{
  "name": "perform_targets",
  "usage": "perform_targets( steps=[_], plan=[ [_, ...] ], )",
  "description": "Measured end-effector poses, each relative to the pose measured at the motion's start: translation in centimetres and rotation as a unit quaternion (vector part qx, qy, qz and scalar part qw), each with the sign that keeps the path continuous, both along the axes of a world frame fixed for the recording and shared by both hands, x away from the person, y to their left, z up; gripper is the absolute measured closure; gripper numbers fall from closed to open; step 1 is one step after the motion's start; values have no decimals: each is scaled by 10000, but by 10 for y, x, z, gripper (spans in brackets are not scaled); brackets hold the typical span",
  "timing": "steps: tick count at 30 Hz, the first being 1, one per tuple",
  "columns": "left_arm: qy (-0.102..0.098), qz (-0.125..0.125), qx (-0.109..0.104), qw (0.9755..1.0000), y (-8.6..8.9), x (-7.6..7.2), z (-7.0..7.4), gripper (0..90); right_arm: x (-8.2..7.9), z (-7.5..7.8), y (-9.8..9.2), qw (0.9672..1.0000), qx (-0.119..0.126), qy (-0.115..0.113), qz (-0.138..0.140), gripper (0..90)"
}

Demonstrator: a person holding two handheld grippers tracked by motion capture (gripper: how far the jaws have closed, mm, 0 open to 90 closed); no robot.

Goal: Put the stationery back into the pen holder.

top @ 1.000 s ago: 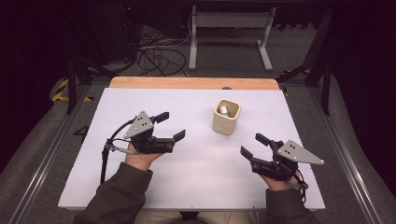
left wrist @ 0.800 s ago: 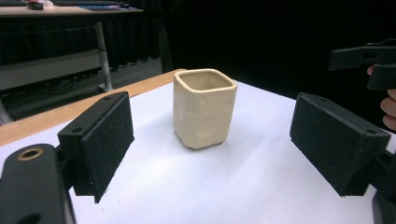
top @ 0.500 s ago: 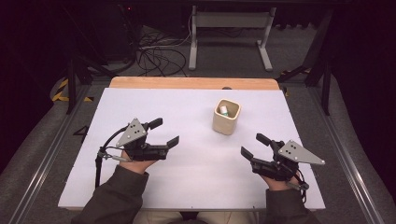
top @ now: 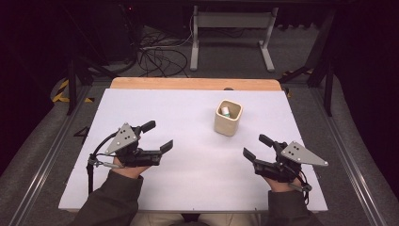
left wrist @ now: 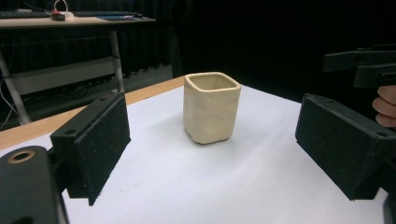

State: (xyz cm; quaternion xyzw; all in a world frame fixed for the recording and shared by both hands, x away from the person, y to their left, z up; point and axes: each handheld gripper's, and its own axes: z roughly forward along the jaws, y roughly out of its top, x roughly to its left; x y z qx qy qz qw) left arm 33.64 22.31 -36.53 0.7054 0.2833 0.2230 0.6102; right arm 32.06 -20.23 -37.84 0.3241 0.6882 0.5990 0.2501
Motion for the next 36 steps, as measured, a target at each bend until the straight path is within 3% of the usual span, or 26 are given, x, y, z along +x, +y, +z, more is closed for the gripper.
perform_targets(
  steps=[14,30,34,36],
  plan=[
    [36,75,-181,9998,17,-12,-1,102,1,-1,-2,10000,29,18,-52,238],
    [-6,203,-213,9996,31,-19,-4,97,1,-2,-4,9999,57,24,-102,231],
    [102,315,-51,9994,33,-14,-11,89,2,-3,-4,9999,48,41,-107,229],
    [216,317,-108,9992,35,-12,-16,81,3,-3,-4,9999,20,40,-100,229]
  ],
)
